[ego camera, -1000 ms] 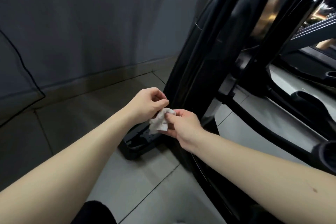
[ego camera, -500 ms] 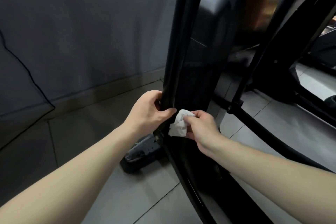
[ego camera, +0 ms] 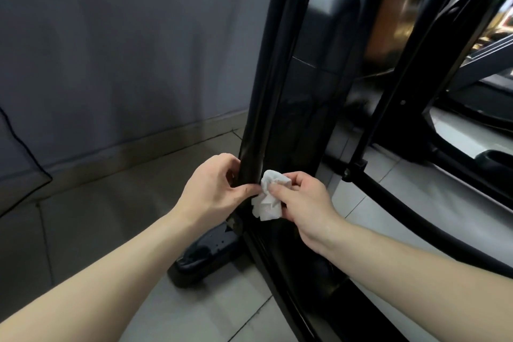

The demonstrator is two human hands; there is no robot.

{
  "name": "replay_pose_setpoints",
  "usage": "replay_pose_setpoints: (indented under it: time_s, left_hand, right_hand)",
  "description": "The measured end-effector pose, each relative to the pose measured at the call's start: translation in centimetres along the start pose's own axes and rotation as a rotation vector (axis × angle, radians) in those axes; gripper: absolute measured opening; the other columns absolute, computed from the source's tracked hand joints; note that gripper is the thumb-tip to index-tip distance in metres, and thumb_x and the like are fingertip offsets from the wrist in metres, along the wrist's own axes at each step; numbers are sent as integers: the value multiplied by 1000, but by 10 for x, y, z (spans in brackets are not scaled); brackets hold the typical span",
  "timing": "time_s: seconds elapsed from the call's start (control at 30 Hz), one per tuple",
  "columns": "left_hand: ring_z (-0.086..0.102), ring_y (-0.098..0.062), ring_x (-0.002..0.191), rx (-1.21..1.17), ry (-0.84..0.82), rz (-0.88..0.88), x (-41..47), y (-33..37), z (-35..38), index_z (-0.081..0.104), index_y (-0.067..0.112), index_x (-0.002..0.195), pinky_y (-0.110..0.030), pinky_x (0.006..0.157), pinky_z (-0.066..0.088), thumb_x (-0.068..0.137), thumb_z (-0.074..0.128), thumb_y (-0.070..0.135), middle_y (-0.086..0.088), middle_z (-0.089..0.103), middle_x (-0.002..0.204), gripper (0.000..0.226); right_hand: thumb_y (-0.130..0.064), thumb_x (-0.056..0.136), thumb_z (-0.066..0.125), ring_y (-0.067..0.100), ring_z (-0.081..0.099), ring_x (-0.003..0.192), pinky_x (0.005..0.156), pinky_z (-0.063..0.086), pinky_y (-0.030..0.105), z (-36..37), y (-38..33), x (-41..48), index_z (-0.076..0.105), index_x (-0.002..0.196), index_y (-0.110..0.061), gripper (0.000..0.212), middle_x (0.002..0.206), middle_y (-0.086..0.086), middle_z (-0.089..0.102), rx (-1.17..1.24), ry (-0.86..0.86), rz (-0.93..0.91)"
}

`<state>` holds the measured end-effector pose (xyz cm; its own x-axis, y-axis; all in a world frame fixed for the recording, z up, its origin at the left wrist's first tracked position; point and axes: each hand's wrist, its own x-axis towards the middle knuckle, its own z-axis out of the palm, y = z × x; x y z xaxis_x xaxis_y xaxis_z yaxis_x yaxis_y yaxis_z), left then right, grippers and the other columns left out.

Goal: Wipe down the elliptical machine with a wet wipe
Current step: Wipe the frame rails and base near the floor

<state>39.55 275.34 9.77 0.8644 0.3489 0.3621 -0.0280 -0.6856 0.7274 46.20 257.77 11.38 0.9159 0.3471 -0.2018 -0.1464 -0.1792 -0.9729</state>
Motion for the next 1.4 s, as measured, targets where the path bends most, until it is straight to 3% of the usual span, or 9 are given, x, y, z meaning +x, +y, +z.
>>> replay_pose_setpoints:
  time_s: [0.2,0.33,0.53,0.67,0.8,1.0,1.1,1.2,1.4]
  left_hand:
    - [55,-4,83,90,38,36,8,-11,0,59,31,92,-28,72,48,74,81,55,18,57,85,37]
    - [55,-9,86,120,60,28,11,-12,-1,59,30,95,-27,71,44,76,79,56,18,55,86,38]
    - [58,-16,88,173,104,33,20,-16,-10,62,25,99,-32,73,46,78,77,57,11,61,90,40]
    - [60,-18,91,191,153,27,25,-17,-15,62,23,101,-32,73,42,81,77,52,8,63,96,38]
    - [63,-25,99,212,195,31,34,-23,-16,66,16,108,-39,83,46,84,76,46,1,67,104,40]
    - [63,-27,102,180,231,-11,46,-30,-28,67,18,113,-40,83,47,85,74,45,1,68,110,39]
    - [64,-27,98,117,246,-67,51,-30,-33,63,22,111,-40,76,51,83,75,47,4,63,111,39]
    - [63,-25,91,30,304,-118,55,-25,-33,56,24,105,-42,71,53,83,76,46,6,56,108,38]
    - [60,-18,91,-150,474,-88,65,-9,-27,58,20,114,-41,67,53,94,66,45,7,51,112,33]
  right_hand:
    - [-16,89,76,16,73,94,91,60,41,-15,-12,-13,76,91,-25,10,93,-2,76,-184,108,-150]
    - [-12,91,73,8,73,86,78,57,26,-19,-38,-23,74,90,-25,13,88,-4,76,-312,166,-283]
    - [-14,92,69,18,75,84,79,61,39,-20,-72,-33,72,90,-24,10,84,1,77,-460,181,-451]
    - [-22,90,76,15,73,84,76,61,32,-19,-93,-44,74,90,-25,3,87,-4,77,-491,175,-550]
    - [-21,89,79,5,71,102,93,58,28,-25,-122,-39,77,99,-16,11,103,-8,77,-649,174,-902]
    - [0,95,69,26,63,126,111,46,46,-48,-196,7,72,96,3,4,116,14,72,-1025,210,-1518]
    - [-4,97,61,31,56,134,117,37,50,-56,-211,26,73,105,0,15,128,15,69,-1304,347,-1569]
    - [-19,96,54,34,40,147,124,24,53,-45,-191,31,63,133,-1,42,149,19,53,-1670,425,-1468]
    - [-38,102,38,32,30,152,126,17,53,-34,-156,32,50,148,-2,59,156,17,44,-2079,229,-1337]
